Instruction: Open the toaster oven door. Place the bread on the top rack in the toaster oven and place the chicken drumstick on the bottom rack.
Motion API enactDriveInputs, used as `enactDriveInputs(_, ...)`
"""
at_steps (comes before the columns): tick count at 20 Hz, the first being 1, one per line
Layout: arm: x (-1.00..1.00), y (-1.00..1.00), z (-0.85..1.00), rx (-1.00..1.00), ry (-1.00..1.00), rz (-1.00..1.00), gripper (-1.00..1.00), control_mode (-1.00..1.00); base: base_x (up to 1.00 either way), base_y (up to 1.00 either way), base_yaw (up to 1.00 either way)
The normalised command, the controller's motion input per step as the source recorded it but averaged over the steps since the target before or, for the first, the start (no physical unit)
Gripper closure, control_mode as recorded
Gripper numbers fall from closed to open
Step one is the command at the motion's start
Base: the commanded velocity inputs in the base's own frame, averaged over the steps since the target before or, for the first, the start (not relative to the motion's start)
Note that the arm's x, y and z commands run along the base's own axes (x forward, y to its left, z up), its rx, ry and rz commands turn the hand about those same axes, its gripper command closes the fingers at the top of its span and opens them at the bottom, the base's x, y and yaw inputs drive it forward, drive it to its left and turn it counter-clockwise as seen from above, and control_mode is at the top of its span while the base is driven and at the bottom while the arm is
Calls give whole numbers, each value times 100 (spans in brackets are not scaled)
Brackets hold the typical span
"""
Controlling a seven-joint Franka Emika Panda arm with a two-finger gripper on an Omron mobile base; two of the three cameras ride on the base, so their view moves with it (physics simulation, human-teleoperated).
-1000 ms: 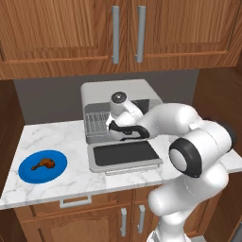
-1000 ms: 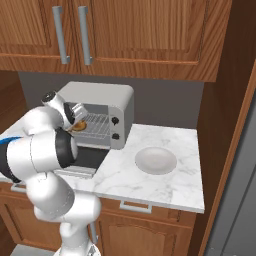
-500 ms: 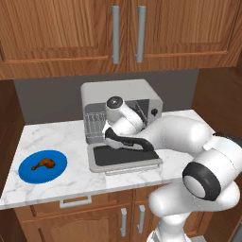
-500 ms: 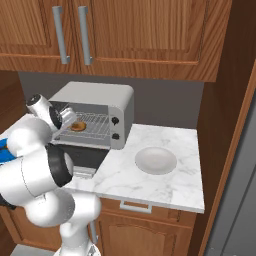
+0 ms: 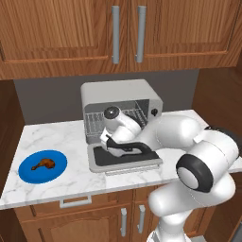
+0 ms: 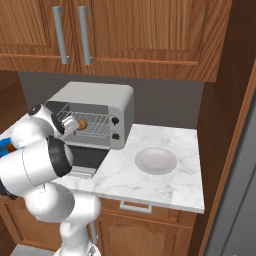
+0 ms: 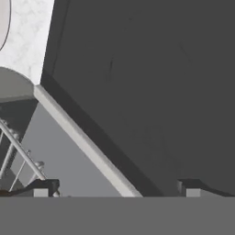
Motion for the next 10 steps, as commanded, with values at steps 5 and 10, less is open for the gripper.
enactDriveInputs(5, 44, -3, 0, 0, 0, -19, -100, -100, 0, 0, 0)
enactDriveInputs(10, 67, -1, -1, 0, -1, -16, -100, -100, 0, 0, 0)
